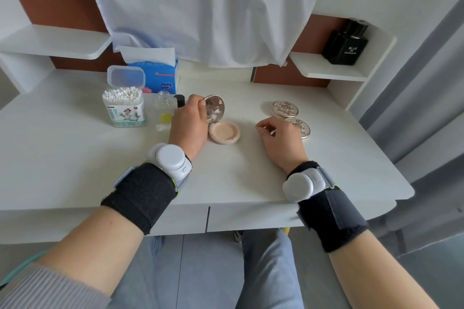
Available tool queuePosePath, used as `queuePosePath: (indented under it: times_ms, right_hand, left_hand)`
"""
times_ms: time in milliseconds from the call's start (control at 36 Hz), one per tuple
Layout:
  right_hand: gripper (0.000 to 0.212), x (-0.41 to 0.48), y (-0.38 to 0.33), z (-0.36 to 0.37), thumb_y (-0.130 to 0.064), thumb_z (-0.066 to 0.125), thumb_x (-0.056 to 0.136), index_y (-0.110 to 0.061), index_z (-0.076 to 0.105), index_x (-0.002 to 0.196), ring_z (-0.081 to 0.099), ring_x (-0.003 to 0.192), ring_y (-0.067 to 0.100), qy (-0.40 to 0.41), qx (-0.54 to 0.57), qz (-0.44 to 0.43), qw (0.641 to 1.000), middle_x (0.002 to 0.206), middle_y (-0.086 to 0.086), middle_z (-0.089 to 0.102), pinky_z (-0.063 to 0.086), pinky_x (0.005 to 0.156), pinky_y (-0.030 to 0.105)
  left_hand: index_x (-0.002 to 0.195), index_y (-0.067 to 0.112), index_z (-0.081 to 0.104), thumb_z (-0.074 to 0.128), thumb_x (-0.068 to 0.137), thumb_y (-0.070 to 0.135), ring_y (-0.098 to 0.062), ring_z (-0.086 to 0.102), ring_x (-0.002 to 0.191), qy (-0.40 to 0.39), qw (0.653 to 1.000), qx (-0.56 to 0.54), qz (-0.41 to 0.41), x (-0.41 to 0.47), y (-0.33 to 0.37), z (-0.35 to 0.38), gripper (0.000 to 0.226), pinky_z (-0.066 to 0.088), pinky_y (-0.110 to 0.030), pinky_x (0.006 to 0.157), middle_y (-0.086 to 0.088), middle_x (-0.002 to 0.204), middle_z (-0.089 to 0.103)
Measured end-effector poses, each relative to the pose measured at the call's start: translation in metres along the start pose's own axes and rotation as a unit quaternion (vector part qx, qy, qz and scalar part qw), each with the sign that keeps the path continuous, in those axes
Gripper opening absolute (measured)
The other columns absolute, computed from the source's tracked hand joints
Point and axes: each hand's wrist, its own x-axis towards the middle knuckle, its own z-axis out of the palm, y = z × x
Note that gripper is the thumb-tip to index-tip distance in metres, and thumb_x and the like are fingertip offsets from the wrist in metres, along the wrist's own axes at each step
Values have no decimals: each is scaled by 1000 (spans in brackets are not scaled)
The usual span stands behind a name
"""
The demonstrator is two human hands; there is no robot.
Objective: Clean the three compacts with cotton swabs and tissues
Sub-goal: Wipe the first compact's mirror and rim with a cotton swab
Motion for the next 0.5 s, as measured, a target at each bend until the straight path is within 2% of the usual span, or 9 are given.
queuePosePath:
  times_ms: [139,222,333,417,500]
  right_hand:
    - [14,-8,-5,-1,-15,60,90,-12,72,96,51,72,14,-13,-5,-20,1000,84,4,67,31,64,17]
    - [14,-13,-6,0,-15,58,90,-13,71,96,52,72,13,-16,-7,-13,1000,85,2,67,31,63,17]
    - [13,-20,-7,-2,-16,58,90,-13,70,94,52,72,15,4,-4,2,1000,83,1,65,32,64,20]
    - [14,-23,-6,-5,-18,56,91,-15,69,94,52,75,15,15,-6,28,999,82,-2,63,37,69,25]
    - [14,-25,-6,-7,-18,55,91,-15,68,95,51,75,14,16,-1,42,999,80,-4,60,35,69,25]
  left_hand:
    - [96,0,51,42,99,23,-40,59,82,33,999,9,-27,-9,10,-7,25,50,-47,68,-23,88,61]
    - [93,0,48,45,98,23,-40,61,78,37,999,4,-22,-16,15,-11,24,48,-48,68,-22,85,61]
    - [89,-2,50,46,98,22,-36,54,82,41,999,24,1,-25,20,-14,26,36,-39,69,-20,85,60]
    - [79,7,46,50,95,20,-32,50,78,29,999,34,26,-29,21,-15,21,30,-34,66,-13,83,55]
    - [77,11,44,54,92,22,-26,45,75,23,999,34,22,-31,21,-18,21,26,-30,65,-4,81,47]
